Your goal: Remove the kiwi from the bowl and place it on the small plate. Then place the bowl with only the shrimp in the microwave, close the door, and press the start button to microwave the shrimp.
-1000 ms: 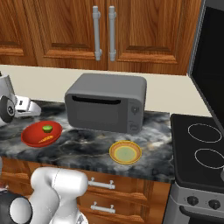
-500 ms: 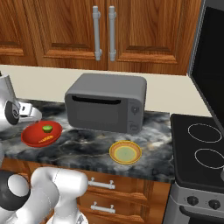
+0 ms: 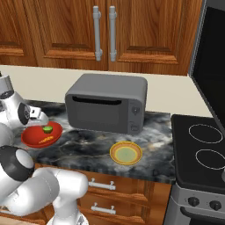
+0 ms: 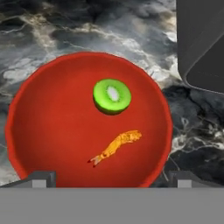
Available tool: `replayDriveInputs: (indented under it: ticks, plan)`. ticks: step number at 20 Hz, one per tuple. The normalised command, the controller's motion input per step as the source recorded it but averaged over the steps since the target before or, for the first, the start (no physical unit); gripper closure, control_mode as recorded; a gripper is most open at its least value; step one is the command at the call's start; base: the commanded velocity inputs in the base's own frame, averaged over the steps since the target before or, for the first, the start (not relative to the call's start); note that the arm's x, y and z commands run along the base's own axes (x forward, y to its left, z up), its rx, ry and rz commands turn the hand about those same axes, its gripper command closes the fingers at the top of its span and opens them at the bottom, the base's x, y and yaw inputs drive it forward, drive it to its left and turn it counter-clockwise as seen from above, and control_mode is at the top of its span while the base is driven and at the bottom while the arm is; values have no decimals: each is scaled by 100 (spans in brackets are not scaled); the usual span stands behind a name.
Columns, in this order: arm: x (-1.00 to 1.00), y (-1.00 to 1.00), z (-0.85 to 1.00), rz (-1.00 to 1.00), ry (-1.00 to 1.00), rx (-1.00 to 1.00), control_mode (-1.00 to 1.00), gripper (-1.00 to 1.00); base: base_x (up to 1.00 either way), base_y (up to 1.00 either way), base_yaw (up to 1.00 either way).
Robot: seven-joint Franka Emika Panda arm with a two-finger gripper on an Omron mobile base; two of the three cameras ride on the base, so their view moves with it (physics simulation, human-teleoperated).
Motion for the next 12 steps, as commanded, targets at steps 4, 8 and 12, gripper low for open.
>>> replayDriveInputs:
  ticks: [4, 8, 12]
  plan:
    - [30, 4, -33, 2, 10, 0, -100, -100, 0, 0, 0]
    - [17, 3, -21, 1, 0, -10, -100, -100, 0, 0, 0]
    - [8, 1, -10, 0, 0, -10, -100, -100, 0, 0, 0]
